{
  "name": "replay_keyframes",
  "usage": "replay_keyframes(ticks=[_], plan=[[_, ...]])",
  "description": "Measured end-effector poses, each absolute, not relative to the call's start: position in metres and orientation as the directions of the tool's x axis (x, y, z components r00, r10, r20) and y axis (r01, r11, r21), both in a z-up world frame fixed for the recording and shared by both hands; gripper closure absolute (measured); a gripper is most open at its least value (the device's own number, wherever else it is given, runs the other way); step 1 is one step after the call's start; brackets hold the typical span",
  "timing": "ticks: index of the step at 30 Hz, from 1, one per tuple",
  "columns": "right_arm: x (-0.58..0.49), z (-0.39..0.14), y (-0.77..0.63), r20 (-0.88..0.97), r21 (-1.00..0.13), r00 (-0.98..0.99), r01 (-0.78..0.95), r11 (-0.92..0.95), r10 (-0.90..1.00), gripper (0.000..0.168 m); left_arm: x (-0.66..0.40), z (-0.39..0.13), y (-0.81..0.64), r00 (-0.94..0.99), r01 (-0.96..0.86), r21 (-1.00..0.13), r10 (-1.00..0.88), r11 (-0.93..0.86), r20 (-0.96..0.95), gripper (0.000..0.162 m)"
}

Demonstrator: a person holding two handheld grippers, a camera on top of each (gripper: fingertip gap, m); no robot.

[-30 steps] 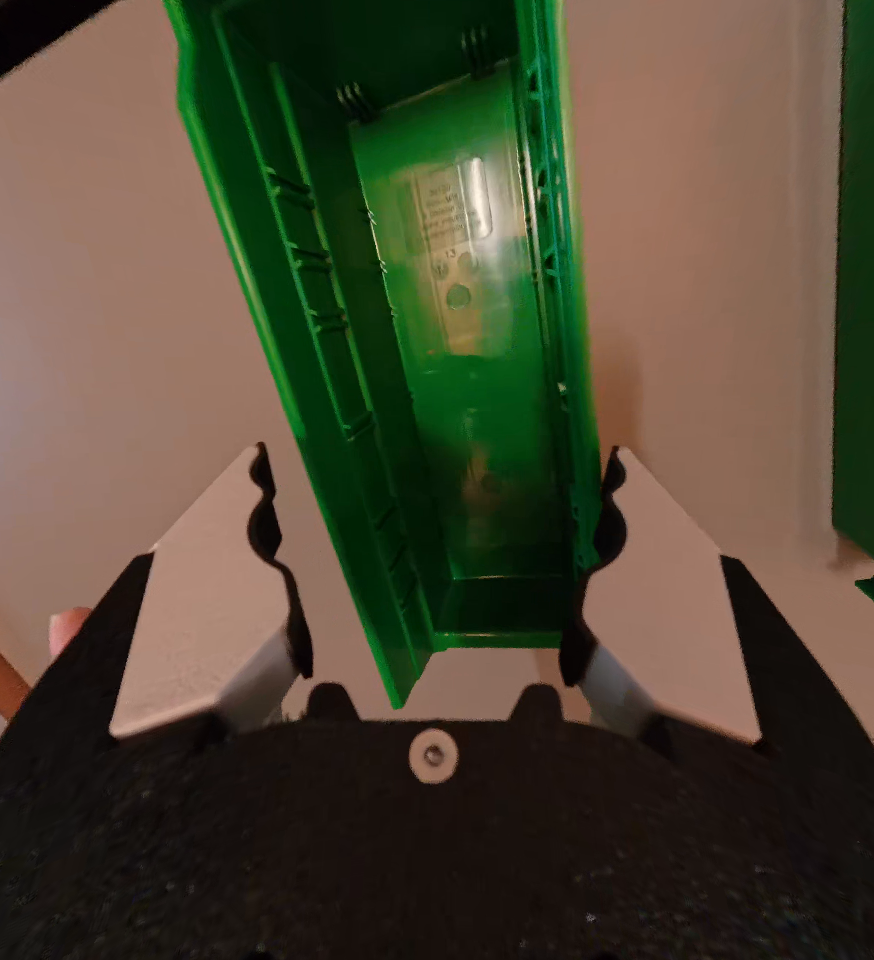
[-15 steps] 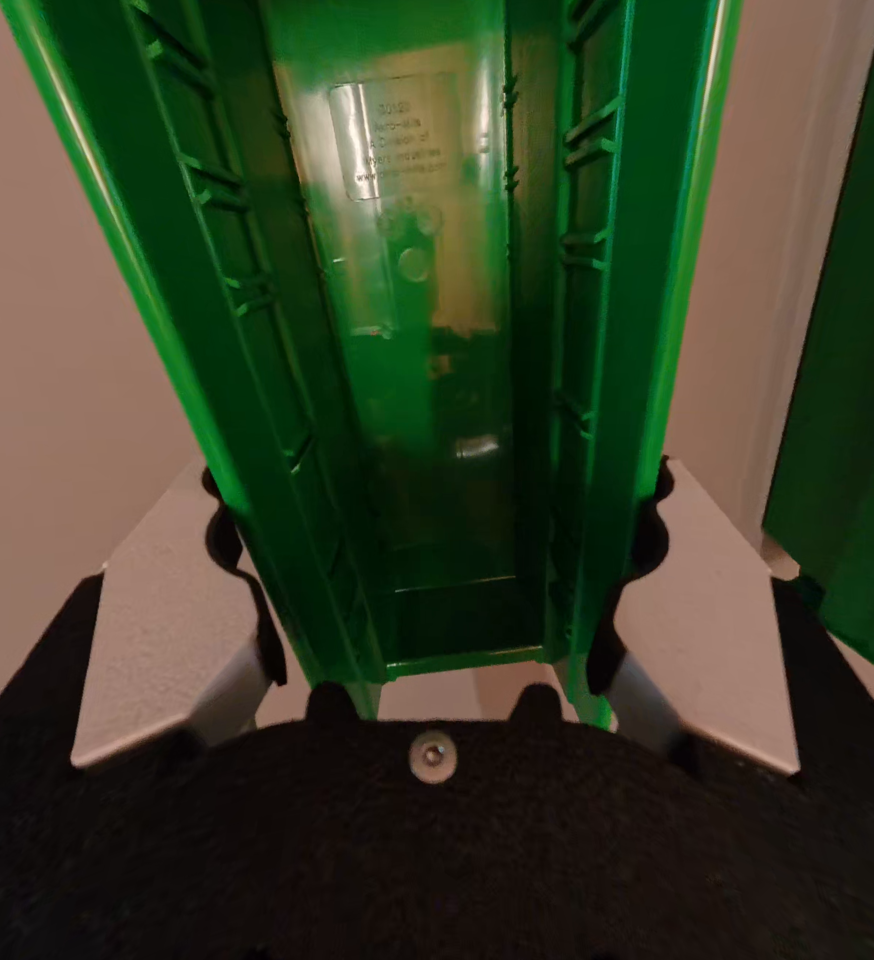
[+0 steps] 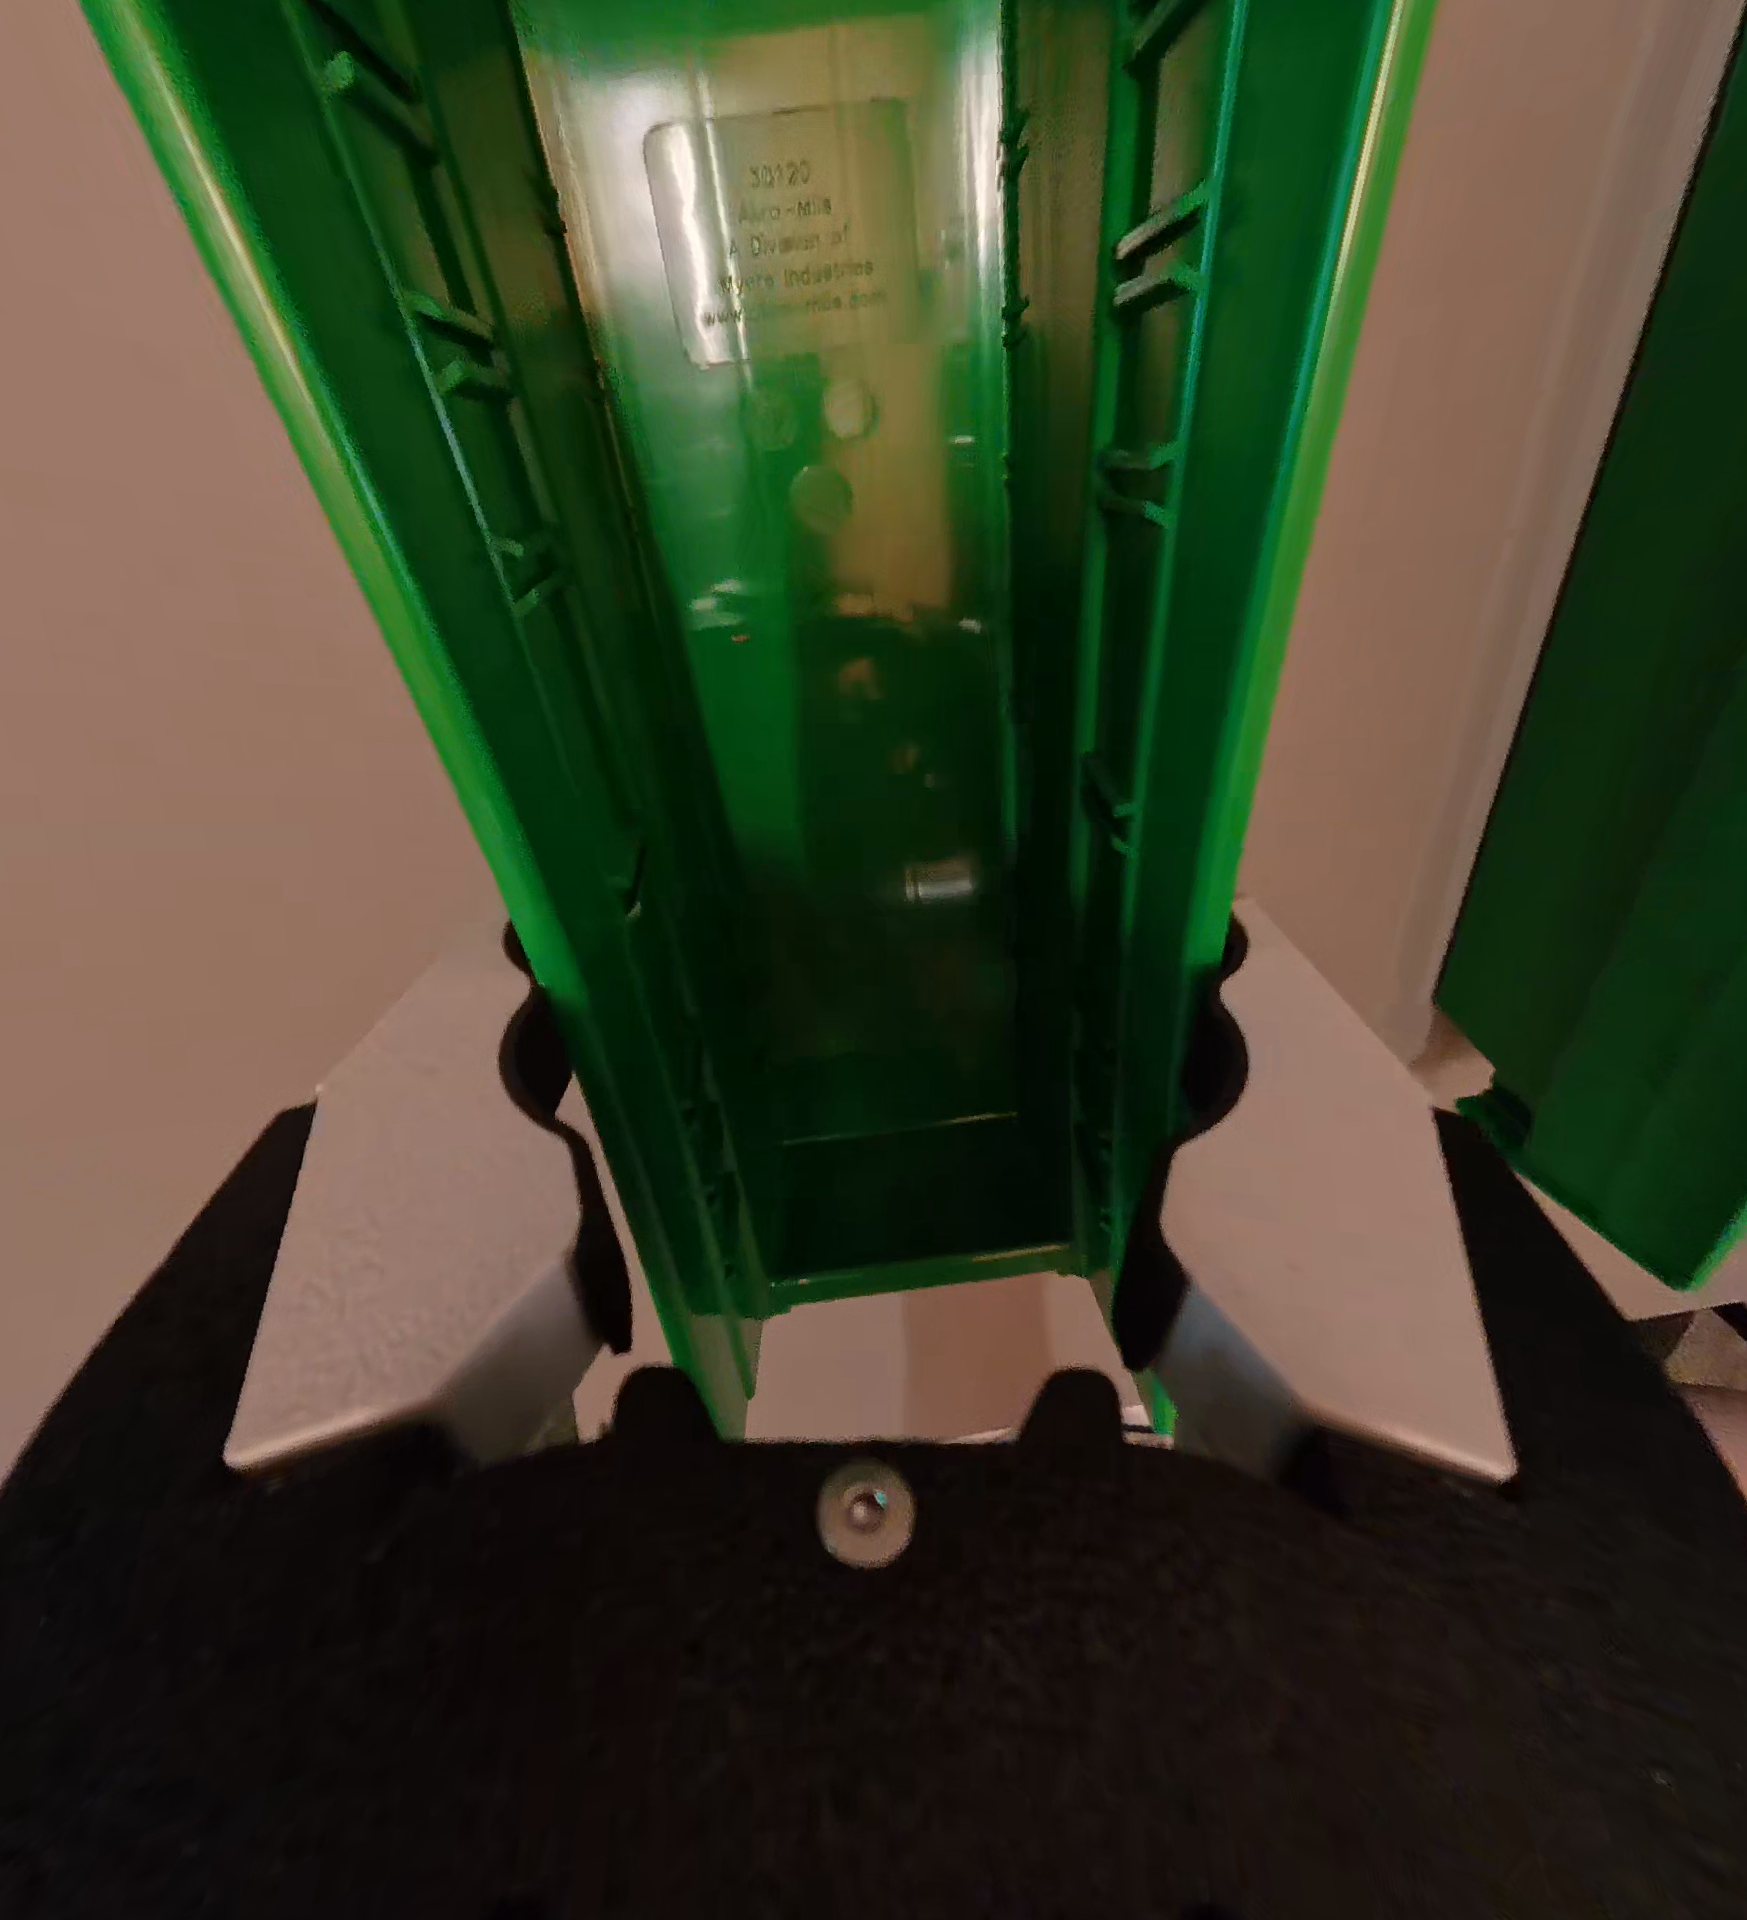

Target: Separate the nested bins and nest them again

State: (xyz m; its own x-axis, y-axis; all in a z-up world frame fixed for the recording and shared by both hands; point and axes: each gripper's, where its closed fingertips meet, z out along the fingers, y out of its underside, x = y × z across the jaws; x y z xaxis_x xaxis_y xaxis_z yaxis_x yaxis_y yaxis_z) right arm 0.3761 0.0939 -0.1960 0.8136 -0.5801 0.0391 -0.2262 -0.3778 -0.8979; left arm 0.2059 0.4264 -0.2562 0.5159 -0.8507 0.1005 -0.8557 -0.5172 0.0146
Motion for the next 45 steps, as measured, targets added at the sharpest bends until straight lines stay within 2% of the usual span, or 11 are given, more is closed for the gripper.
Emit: replay_keyframes(ticks=[12, 19, 25, 31, 36, 45], plan=[[0.377, -0.197, 0.093, 0.032, -0.897, 0.814, -0.232, -0.376, -0.58, 0.03, 0.222, -0.216, 0.42, 0.518, -0.848, -0.053, -0.846, -0.527, 0.13, 0.054], [0.378, -0.196, 0.091, 0.023, -0.899, 0.815, -0.237, -0.369, -0.579, 0.031, 0.242, -0.158, 0.4, 0.509, -0.842, -0.111, -0.846, -0.527, 0.159, 0.054], [0.382, -0.196, 0.086, 0.005, -0.901, 0.808, -0.252, -0.353, -0.589, 0.031, 0.275, -0.12, 0.346, 0.522, -0.808, -0.145, -0.808, -0.571, 0.272, 0.053], [0.385, -0.19, 0.074, -0.006, -0.908, 0.798, -0.257, -0.331, -0.603, 0.032, 0.309, -0.117, 0.295, 0.563, -0.761, -0.136, -0.749, -0.635, 0.35, 0.054], [0.389, -0.182, 0.064, -0.026, -0.92, 0.787, -0.26, -0.293, -0.616, 0.032, 0.329, -0.121, 0.273, 0.547, -0.774, -0.168, -0.778, -0.611, 0.309, 0.053], [0.399, -0.181, 0.051, -0.063, -0.923, 0.767, -0.289, -0.255, -0.639, 0.032, 0.342, -0.154, 0.259, 0.557, -0.785, -0.156, -0.794, -0.599, 0.242, 0.052]])
